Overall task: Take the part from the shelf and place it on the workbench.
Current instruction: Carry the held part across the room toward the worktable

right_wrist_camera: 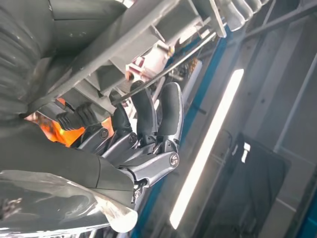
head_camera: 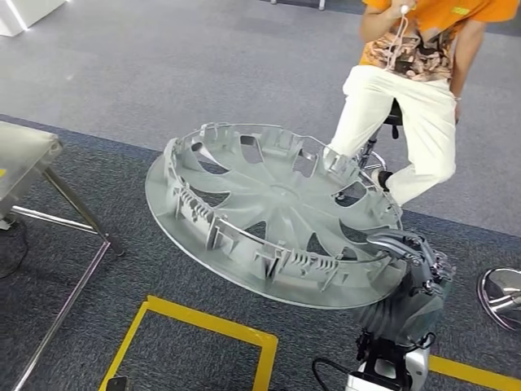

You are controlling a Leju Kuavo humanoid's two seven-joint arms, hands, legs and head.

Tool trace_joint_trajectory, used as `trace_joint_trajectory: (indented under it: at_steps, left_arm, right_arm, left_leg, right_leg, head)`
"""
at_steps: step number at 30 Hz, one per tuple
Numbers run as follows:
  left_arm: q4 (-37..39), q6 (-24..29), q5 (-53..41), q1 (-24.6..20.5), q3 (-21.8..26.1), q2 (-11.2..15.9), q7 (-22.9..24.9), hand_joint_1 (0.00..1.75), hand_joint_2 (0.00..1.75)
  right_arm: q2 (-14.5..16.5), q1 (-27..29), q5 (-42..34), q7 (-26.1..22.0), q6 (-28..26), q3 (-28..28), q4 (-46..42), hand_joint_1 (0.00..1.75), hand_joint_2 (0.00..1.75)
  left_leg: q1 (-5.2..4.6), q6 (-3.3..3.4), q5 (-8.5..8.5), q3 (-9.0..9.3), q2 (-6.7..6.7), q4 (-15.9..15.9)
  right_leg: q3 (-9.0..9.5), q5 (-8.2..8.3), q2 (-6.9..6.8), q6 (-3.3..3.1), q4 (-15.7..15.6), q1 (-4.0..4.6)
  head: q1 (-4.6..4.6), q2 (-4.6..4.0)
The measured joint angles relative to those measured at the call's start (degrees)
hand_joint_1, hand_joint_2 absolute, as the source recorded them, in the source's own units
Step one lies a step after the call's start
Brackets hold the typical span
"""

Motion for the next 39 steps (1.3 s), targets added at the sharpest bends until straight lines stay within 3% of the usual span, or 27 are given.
trace_joint_trajectory:
  at_steps: [1, 3, 5, 7, 8, 10, 12, 14, 15, 16, 18, 20, 21, 23, 25, 27, 28, 29, 30, 32, 34, 36, 38, 39]
  left_arm:
    - [0.0, 0.0, -0.07, 0.0, 0.0, -0.03, 0.09, 0.0, 0.0]
    - [0.0, 0.0, -0.24, -0.03, 0.0, -0.14, 0.22, 0.0, 0.0]
    - [0.0, 0.01, -0.48, -0.01, 0.0, -0.28, 0.33, 0.0, 0.0]
    - [0.0, 0.08, -0.61, 0.18, 0.0, -0.31, 0.39, 0.0, 0.0]
    - [0.0, 0.13, -0.66, 0.28, 0.0, -0.32, 0.4, 0.0, 0.0]
    - [0.0, 0.21, -0.73, 0.24, 0.0, -0.31, 0.41, 0.0, 0.0]
    - [0.0, 0.22, -0.75, 0.11, 0.01, -0.31, 0.41, 0.0, 0.0]
    - [0.0, 0.21, -0.66, 0.17, 0.03, -0.31, 0.44, 0.0, 0.0]
    - [0.0, 0.21, -0.61, 0.25, 0.05, -0.31, 0.49, 0.0, 0.0]
    - [0.0, 0.22, -0.56, 0.3, 0.07, -0.31, 0.58, 0.0, 0.0]
    - [0.0, 0.27, -0.55, 0.27, 0.12, -0.3, 0.81, 0.0, 0.0]
    - [0.0, 0.35, -0.56, 0.02, 0.16, -0.24, 1.13, 0.0, 0.0]
    - [0.0, 0.36, -0.61, -0.06, 0.18, -0.12, 1.36, 0.0, 0.0]
    - [0.0, 0.31, -0.92, -0.05, 0.21, 0.19, 1.9, 0.0, 0.0]
    - [0.0, 0.19, -1.29, -0.2, 0.21, 0.51, 2.23, 0.0, 0.0]
    - [0.0, 0.09, -1.89, -0.54, 0.19, 0.77, 2.48, 0.0, 0.0]
    - [0.0, 0.1, -2.38, -0.68, 0.15, 0.8, 2.61, 0.0, 0.0]
    - [0.0, 0.18, -2.84, -0.79, 0.09, 0.8, 2.7, 0.0, 0.0]
    - [0.0, 0.32, -3.23, -0.93, 0.04, 0.76, 2.75, 0.0, 0.0]
    - [0.0, 0.62, -3.71, -1.4, -0.02, 0.64, 2.78, 0.0, 0.0]
    - [0.0, 0.84, -3.96, -2.01, -0.04, 0.56, 2.83, 0.0, 0.0]
    - [-0.01, 0.93, -4.08, -2.38, -0.04, 0.56, 2.99, 0.0, 0.0]
    - [-0.01, 0.92, -4.17, -2.33, -0.04, 0.61, 3.25, 0.0, 0.0]
    - [0.0, 0.9, -4.2, -2.25, -0.04, 0.61, 3.36, 0.0, 0.0]
  right_arm:
    - [0.0, 0.19, -0.05, 0.01, 0.0, -0.11, -0.07, 1.75, 1.75]
    - [0.01, 0.4, -0.1, 0.0, 0.0, -0.32, -0.28, 1.75, 1.75]
    - [0.02, 0.62, -0.1, -0.01, 0.0, -0.51, -0.55, 1.75, 1.75]
    - [0.08, 0.82, -0.13, 0.01, 0.01, -0.76, -0.69, 1.75, 1.75]
    - [0.13, 0.88, -0.13, 0.01, 0.01, -0.92, -0.72, 1.75, 1.75]
    - [0.27, 0.97, -0.16, 0.01, 0.01, -1.24, -0.89, 1.75, 1.75]
    - [0.36, 1.06, -0.2, -0.01, -0.04, -1.5, -1.04, 1.75, 1.75]
    - [0.37, 1.15, -0.21, -0.01, -0.07, -1.73, -1.06, 1.75, 1.75]
    - [0.38, 1.2, -0.2, -0.01, -0.07, -1.8, -1.06, 1.75, 1.75]
    - [0.4, 1.23, -0.22, -0.01, -0.07, -1.86, -1.06, 1.75, 1.75]
    - [0.56, 1.23, -0.34, -0.01, -0.07, -1.96, -1.06, 1.75, 1.75]
    - [0.7, 1.1, -0.6, -0.01, -0.07, -2.09, -1.04, 1.75, 1.75]
    - [0.73, 0.94, -0.73, 0.0, -0.07, -2.13, -0.98, 1.75, 1.75]
    - [0.78, 0.49, -0.94, 0.01, -0.06, -2.02, -0.74, 1.75, 1.75]
    - [0.84, 0.14, -0.97, -0.03, -0.05, -1.86, -0.54, 1.75, 1.75]
    - [0.86, 0.05, -1.26, -0.05, -0.04, -1.84, -0.49, 1.75, 1.75]
    - [0.86, 0.16, -1.68, -0.05, -0.04, -1.96, -0.51, 1.75, 1.75]
    - [0.86, 0.39, -2.29, -0.03, -0.05, -2.17, -0.61, 1.75, 1.75]
    - [0.85, 0.65, -3.02, -0.01, -0.05, -2.48, -0.79, 1.75, 1.75]
    - [0.86, 0.99, -4.12, 0.01, -0.07, -3.11, -1.22, 1.75, 1.75]
    - [0.87, 0.97, -4.16, -0.02, -0.07, -3.51, -1.49, 1.75, 1.75]
    - [0.89, 0.95, -3.58, -0.02, -0.07, -3.79, -1.62, 1.75, 1.75]
    - [0.93, 0.94, -3.21, 0.01, -0.06, -4.02, -1.67, 1.75, 1.75]
    - [0.95, 0.91, -3.2, 0.02, -0.06, -4.1, -1.73, 1.75, 1.75]
  left_leg:
    - [-0.03, -0.02, -0.06, 0.13, -0.83, 0.03]
    - [-0.06, -0.19, -0.23, 0.19, -2.31, 0.21]
    - [0.07, -0.63, -0.23, -0.1, -3.42, 0.35]
    - [0.25, -1.29, -0.12, -0.34, -4.35, 0.24]
    - [0.19, -1.6, -0.38, -0.42, -4.0, 0.46]
    - [0.0, -2.24, -2.39, -1.73, -1.69, 3.6]
    - [0.11, -2.83, -5.74, -4.93, 0.76, 10.68]
    - [0.38, -3.28, -6.93, -7.32, 1.43, 15.63]
    - [0.5, -3.39, -5.92, -7.11, 1.62, 15.14]
    - [0.57, -3.41, -4.02, -5.83, 2.04, 12.48]
    - [0.28, -3.1, -0.46, -2.09, 4.3, 4.88]
    - [-0.29, -2.43, 0.3, -0.17, 6.15, 0.69]
    - [-0.54, -2.09, -0.05, -0.1, 6.14, 0.34]
    - [-0.41, -1.38, -0.02, -0.03, 4.97, -0.11]
    - [-0.05, -0.62, 0.18, 0.28, 3.76, -0.57]
    - [0.14, -0.13, 0.27, 0.35, 2.49, -0.68]
    - [0.15, -0.05, 0.26, 0.34, 1.79, -0.66]
    - [0.15, -0.03, 0.24, 0.37, 1.05, -0.64]
    - [0.16, -0.04, 0.22, 0.43, 0.27, -0.61]
    - [0.24, -0.21, 0.1, 0.6, -1.37, -0.51]
    - [0.15, -0.67, -0.12, 0.46, -2.69, -0.14]
    - [0.16, -1.29, -0.1, 0.07, -3.63, 0.08]
    - [0.38, -1.85, -0.05, -0.15, -4.5, 0.07]
    - [0.32, -2.13, -0.36, -0.28, -3.99, 0.45]
  right_leg:
    - [1.02, 2.45, 0.39, -0.27, -3.21, 0.05]
    - [4.16, 6.37, 2.51, -0.74, -10.84, -0.01]
    - [5.99, 7.21, 4.06, -0.89, -14.45, 0.01]
    - [6.43, 7.09, 3.43, -1.11, -14.93, 0.07]
    - [6.66, 7.16, 2.85, -1.34, -15.2, -0.03]
    - [7.22, 7.21, 1.36, -1.88, -15.73, -0.26]
    - [7.63, 6.94, -0.23, -2.22, -15.83, -0.2]
    - [7.95, 6.61, -1.73, -2.31, -15.82, -0.16]
    - [8.17, 6.42, -2.42, -2.27, -15.82, -0.16]
    - [8.45, 6.22, -3.06, -2.18, -15.82, -0.16]
    - [9.04, 5.74, -4.21, -1.82, -15.79, -0.02]
    - [9.33, 5.31, -5.3, -1.27, -15.74, 0.29]
    - [9.42, 5.17, -5.88, -0.97, -15.78, 0.42]
    - [9.71, 4.72, -6.44, -0.33, -15.83, 0.39]
    - [8.62, 2.88, -4.1, 0.12, -13.23, 0.19]
    - [4.82, -0.45, -1.07, 0.22, -5.95, 0.07]
    - [2.59, -1.71, -0.47, 0.26, -2.02, 0.08]
    - [0.9, -2.03, -0.24, 0.28, 0.53, 0.08]
    - [0.17, -1.16, -0.14, 0.28, 0.92, 0.08]
    - [1.84, 3.49, 0.72, 0.17, -4.81, -0.05]
    - [4.71, 6.88, 3.13, 0.07, -12.04, -0.37]
    - [5.95, 7.2, 4.4, -0.11, -14.59, -0.46]
    - [6.28, 7.23, 3.48, -0.54, -14.87, -0.5]
    - [6.47, 7.23, 2.9, -0.83, -14.99, -0.59]
  head:
    - [-0.01, 0.0]
    - [-0.04, 0.0]
    - [-0.06, 0.0]
    - [-0.05, 0.0]
    - [-0.11, 0.0]
    - [-0.39, 0.0]
    - [-0.6, 0.0]
    - [-0.6, 0.0]
    - [-0.61, 0.0]
    - [-0.61, 0.0]
    - [-0.63, 0.0]
    - [-0.58, 0.0]
    - [-0.54, 0.0]
    - [-0.41, 0.0]
    - [-0.21, 0.0]
    - [0.09, 0.0]
    - [0.18, 0.0]
    - [0.2, 0.0]
    - [0.21, 0.0]
    - [0.26, 0.0]
    - [0.28, 0.0]
    - [0.27, 0.0]
    - [0.28, 0.0]
    - [0.22, 0.0]
